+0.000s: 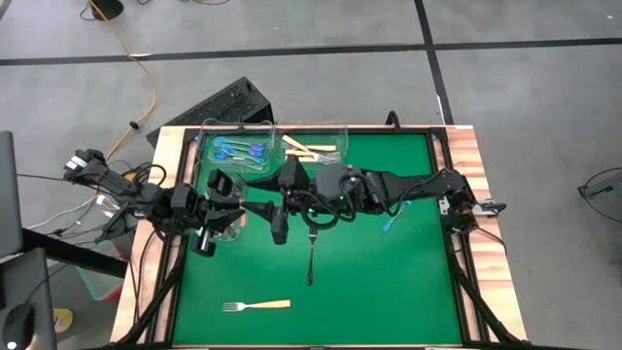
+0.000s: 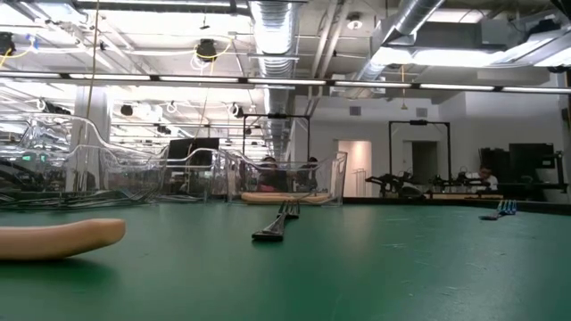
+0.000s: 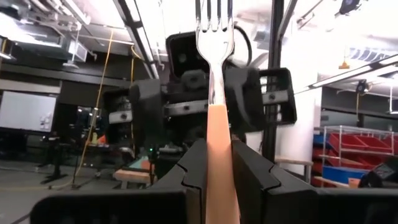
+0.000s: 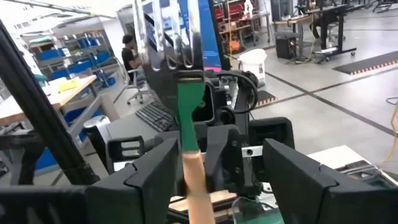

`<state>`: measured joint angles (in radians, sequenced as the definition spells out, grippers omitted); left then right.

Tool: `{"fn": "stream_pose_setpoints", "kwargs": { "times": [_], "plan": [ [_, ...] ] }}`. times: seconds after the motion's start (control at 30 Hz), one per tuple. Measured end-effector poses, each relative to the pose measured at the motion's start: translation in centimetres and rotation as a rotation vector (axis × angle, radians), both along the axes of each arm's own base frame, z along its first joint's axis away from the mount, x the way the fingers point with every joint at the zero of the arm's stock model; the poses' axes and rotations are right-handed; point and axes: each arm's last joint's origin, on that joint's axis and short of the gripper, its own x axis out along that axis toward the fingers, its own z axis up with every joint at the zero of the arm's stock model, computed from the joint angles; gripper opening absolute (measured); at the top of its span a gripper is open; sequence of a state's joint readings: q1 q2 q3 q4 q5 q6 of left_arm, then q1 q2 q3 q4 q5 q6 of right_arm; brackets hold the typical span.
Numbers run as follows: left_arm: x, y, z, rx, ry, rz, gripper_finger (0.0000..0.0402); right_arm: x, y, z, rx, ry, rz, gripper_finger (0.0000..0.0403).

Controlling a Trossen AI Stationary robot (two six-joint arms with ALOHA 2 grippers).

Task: Sort silverware by color (type)
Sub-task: Put the yellow fork into the top right transparent bin

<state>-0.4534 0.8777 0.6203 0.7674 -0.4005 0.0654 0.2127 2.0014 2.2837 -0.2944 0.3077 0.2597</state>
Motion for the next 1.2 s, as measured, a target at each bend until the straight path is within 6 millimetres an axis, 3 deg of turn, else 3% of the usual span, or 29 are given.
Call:
{"fn": "stream_pose_setpoints", "kwargs": {
  "times": [0.2,0.63,0.77,1.0,1.2],
  "plan": [
    [-0.1,0.0,0.7,0.012,-0.018,0.011,0.0034,0.0,0.0,-0.1,-0.008,0.011,0.001,0.0270],
    [0.7,0.6,0.1,0.015,0.027,0.044,0.0035,0.2,-1.1,-0.1,-0.009,0.013,-0.009,0.0263],
    [0.8,0.8,0.1,0.010,0.027,0.052,0.0036,0.2,-1.3,-0.4,-0.015,0.042,-0.013,0.0213],
    [1.0,0.9,0.0,0.009,0.038,0.071,0.0036,0.2,-1.4,-0.6,-0.076,0.069,-0.003,0.0034],
    [1.3,1.3,-0.2,-0.007,0.051,0.071,0.0037,0.2,-1.6,-0.7,-0.077,0.089,-0.031,0.0029]
  ]
}}
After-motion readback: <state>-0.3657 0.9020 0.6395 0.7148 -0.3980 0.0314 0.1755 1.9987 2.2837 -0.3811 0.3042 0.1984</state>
